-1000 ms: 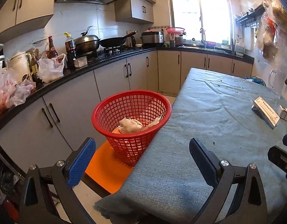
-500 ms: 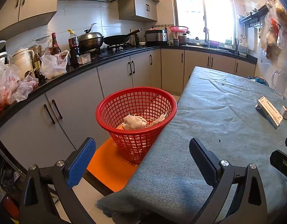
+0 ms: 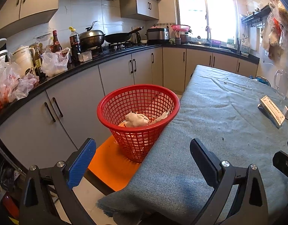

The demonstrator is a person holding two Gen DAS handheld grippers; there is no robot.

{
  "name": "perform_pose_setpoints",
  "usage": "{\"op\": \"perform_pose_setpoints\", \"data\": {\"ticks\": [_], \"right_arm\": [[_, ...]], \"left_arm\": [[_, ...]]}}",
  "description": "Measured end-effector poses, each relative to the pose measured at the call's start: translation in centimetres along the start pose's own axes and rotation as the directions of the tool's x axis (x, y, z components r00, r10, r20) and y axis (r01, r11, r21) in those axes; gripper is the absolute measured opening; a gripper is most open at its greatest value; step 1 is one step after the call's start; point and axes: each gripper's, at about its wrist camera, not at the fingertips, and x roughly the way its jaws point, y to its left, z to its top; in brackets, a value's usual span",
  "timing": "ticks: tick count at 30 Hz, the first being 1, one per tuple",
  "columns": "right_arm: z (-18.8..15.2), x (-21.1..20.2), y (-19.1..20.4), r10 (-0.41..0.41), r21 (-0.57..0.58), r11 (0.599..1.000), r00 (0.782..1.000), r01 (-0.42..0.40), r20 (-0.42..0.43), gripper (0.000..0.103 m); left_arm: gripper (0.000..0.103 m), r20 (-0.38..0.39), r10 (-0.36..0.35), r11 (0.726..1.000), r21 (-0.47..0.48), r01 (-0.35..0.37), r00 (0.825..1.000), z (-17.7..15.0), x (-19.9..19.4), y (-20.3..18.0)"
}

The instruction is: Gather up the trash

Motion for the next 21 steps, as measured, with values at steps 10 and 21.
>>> {"op": "perform_pose_setpoints", "data": {"ticks": [10,21], "right_arm": [[-0.11,0.13,0.02,0.0,0.001,1.0,1.0,0.0,-0.006,0.094],[-0.35,0.3,-0.08,0.001,-0.001,1.0,1.0,-0.001,-0.01,0.094]], "left_arm": [[0.1,-0.003,0.005,1.0,-0.004,-0.005,1.0,-0.21,0.24,0.23],[0.1,-0.016,-0.002,1.0,-0.007,0.002,1.0,-0.34,0.39,0.58]]}}
